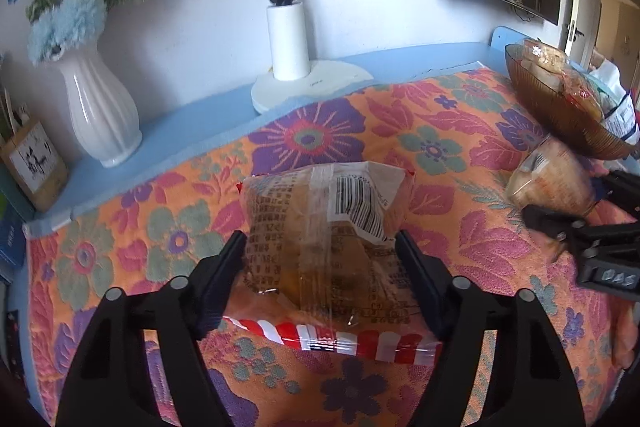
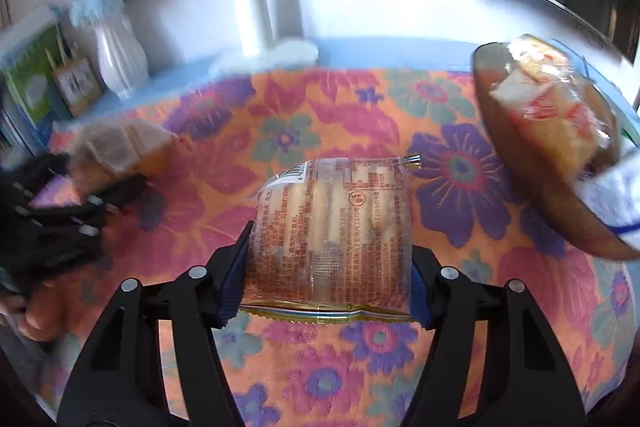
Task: Organize snacks
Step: 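Carry both bags to the glass bowl and open both tools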
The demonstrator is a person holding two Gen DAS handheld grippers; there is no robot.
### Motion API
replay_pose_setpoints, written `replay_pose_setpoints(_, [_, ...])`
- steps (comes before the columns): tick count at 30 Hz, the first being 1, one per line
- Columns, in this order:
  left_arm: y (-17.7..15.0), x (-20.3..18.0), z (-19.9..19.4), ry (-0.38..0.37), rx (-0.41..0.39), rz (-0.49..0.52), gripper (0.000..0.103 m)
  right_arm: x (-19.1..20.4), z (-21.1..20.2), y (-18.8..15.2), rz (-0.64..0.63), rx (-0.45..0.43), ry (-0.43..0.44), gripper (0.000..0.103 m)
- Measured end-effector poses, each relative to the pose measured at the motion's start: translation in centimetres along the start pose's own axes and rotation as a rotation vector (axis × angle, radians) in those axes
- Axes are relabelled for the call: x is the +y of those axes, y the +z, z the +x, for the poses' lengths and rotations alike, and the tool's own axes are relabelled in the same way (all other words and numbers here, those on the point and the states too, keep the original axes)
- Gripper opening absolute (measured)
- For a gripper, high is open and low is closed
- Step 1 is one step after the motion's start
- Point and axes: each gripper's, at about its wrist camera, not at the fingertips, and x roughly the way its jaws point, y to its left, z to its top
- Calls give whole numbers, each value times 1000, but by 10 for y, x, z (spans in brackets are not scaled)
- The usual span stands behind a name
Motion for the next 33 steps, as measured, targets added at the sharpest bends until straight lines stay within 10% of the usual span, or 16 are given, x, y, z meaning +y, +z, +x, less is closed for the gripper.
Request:
replay_pose_setpoints(11, [113,-101,-85,-295,-235,106,71,-141,-149,73,288,-255,-2,65])
replay_pose_setpoints(19, [176,-237,-55,-415,-281,270,71,-232,-149,100,376,-266,-155,69])
replay_pose_setpoints(21, [182,-259,-37,-398,-279,280,72,-243,-141,104,367,-265,-138,87])
replay_pose_setpoints(24, [188,-272,-16,-404,-219,259,94,-256,-130,99,387,-223,-111,86])
replay_pose_setpoints(33, [179,-217,-21,-417,-175,147,95,-245,-129,71,432,-191,-23,86])
